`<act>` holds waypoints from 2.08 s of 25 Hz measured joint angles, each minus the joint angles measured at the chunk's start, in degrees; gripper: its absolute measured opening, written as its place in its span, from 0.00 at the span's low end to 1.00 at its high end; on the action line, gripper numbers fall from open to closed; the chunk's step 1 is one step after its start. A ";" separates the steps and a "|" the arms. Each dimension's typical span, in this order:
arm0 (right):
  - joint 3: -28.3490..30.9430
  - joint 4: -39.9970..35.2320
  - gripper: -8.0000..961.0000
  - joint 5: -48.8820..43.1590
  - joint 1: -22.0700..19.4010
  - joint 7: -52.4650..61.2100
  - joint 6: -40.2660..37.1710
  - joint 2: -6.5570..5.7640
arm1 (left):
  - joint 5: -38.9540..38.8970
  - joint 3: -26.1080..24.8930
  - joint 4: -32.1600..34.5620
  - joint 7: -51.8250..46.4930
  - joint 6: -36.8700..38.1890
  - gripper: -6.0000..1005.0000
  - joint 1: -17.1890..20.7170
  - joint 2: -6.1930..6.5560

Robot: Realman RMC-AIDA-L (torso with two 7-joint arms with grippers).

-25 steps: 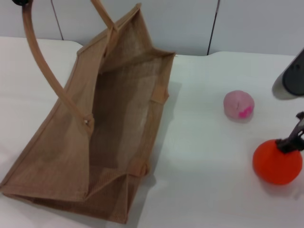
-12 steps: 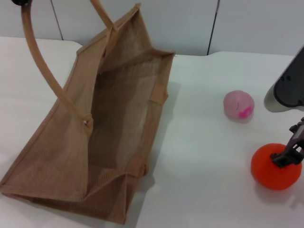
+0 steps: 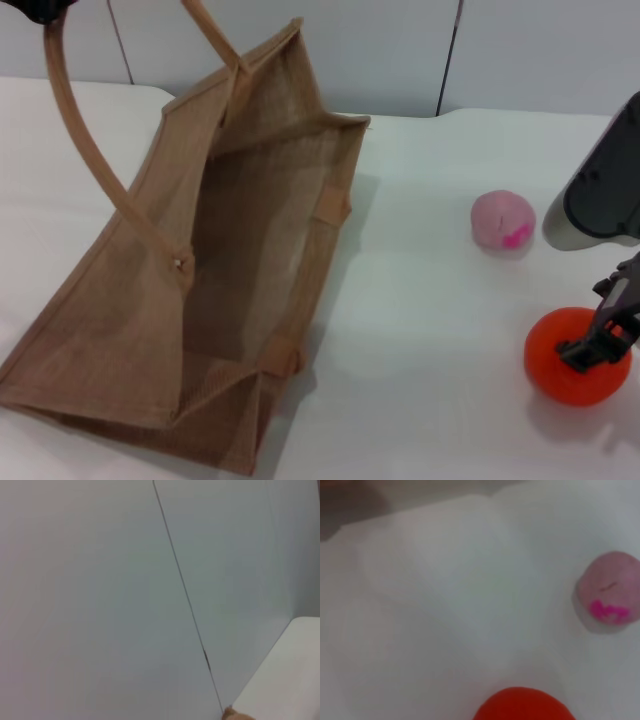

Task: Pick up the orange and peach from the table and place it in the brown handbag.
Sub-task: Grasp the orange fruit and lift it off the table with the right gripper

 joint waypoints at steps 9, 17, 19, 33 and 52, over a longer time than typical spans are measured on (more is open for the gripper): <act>0.50 -3.24 0.85 -0.26 1.37 0.14 -0.31 -0.04 | 0.07 -0.01 0.00 0.05 0.02 0.15 0.15 -0.12; 0.82 -4.22 0.85 -0.54 2.19 0.16 -0.88 -0.47 | 0.07 -0.01 0.00 0.08 -0.01 0.15 0.24 -0.25; 1.04 -4.04 0.85 -0.75 2.10 0.17 -0.89 -0.62 | 0.06 -0.01 0.00 0.09 -0.01 0.15 0.26 -0.26; 1.50 -1.83 0.85 -1.89 0.23 0.52 -0.17 -1.01 | -0.02 -0.01 0.00 0.09 -0.01 0.15 0.61 -0.17; 0.94 10.45 0.85 -1.34 1.91 -0.01 -6.02 -0.85 | -0.02 -0.01 -0.56 0.93 0.02 0.16 0.62 -0.65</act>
